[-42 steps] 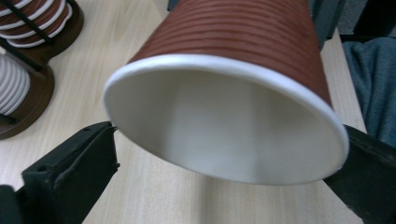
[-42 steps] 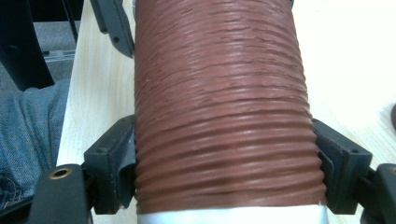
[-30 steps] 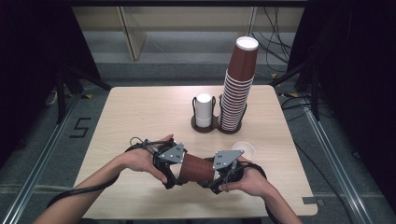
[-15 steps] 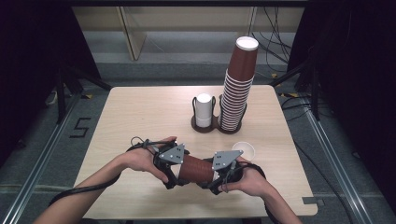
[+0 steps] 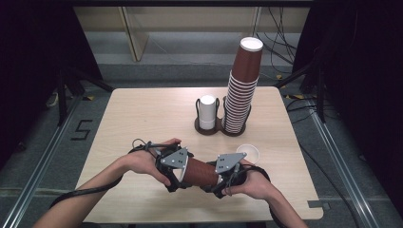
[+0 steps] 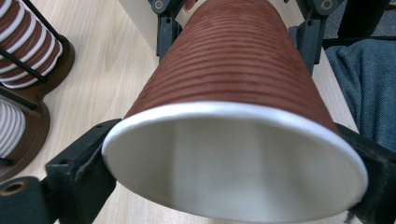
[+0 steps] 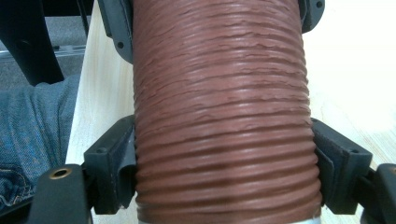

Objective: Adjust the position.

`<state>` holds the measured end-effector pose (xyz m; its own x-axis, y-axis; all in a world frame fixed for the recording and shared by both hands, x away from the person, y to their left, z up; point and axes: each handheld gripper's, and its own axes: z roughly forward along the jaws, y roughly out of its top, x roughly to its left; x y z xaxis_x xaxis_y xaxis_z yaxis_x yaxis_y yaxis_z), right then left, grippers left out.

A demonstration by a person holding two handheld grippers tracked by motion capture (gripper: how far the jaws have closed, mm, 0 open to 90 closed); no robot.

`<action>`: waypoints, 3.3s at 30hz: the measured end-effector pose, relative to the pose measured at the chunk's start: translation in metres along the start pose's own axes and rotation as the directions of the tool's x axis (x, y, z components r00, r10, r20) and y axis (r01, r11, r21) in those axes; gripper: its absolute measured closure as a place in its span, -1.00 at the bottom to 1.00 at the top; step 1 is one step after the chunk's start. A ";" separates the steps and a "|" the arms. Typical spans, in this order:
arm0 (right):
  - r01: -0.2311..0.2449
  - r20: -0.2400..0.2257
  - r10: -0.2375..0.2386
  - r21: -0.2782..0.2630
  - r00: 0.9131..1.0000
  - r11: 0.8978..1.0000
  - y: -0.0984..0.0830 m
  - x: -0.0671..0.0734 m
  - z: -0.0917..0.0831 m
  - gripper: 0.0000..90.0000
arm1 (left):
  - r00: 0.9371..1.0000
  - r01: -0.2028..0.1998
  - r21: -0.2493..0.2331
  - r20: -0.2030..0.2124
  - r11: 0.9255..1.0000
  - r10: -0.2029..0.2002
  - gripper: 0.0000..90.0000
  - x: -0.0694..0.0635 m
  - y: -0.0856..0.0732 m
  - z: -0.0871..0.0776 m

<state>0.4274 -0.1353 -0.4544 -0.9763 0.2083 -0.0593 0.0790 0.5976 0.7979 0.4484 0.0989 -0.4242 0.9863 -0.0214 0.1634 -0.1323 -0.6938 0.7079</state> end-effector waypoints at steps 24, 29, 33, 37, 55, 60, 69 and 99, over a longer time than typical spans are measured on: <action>-0.030 0.002 0.030 0.051 1.000 0.998 0.001 0.002 0.001 -0.66 | 0.999 -0.045 0.081 0.009 0.996 0.045 -0.81 0.000 0.009 -0.007; -0.012 0.029 0.010 0.077 1.000 0.997 0.002 0.002 0.001 -0.66 | 0.999 -0.040 0.135 -0.008 0.990 0.041 -0.82 0.002 0.017 -0.011; -0.038 0.043 0.034 0.094 0.998 0.995 0.000 0.004 0.001 -0.66 | 0.997 -0.070 0.177 -0.012 0.982 0.073 -0.82 0.006 0.022 -0.016; -0.019 0.055 0.013 0.101 0.998 0.995 -0.001 0.003 0.000 -0.66 | 0.997 -0.075 0.214 -0.020 0.974 0.081 -0.83 0.009 0.023 -0.018; -0.046 0.075 0.038 0.115 0.996 0.992 0.002 0.005 -0.003 -0.66 | 0.995 -0.086 0.365 -0.009 0.927 0.095 -0.84 0.012 0.026 -0.017; -0.030 0.078 0.021 0.111 0.997 0.993 0.004 0.004 -0.002 -0.66 | 0.995 -0.088 0.393 -0.009 0.915 0.099 -0.84 0.011 0.025 -0.014; -0.031 0.080 0.023 0.105 0.997 0.994 0.006 0.004 -0.002 -0.66 | 0.993 -0.106 0.426 0.007 0.899 0.114 -0.84 0.011 0.027 -0.011; 0.029 0.067 -0.033 0.063 0.997 0.998 0.031 0.004 0.027 -0.66 | 0.993 -0.111 0.403 0.023 0.909 0.112 -0.83 0.009 0.036 -0.002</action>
<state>0.4317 -0.0947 -0.4463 -0.9627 0.2399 -0.1255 0.0636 0.6510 0.7564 0.4519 0.0756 -0.3961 0.9674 -0.1153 0.2257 -0.1906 -0.9178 0.3483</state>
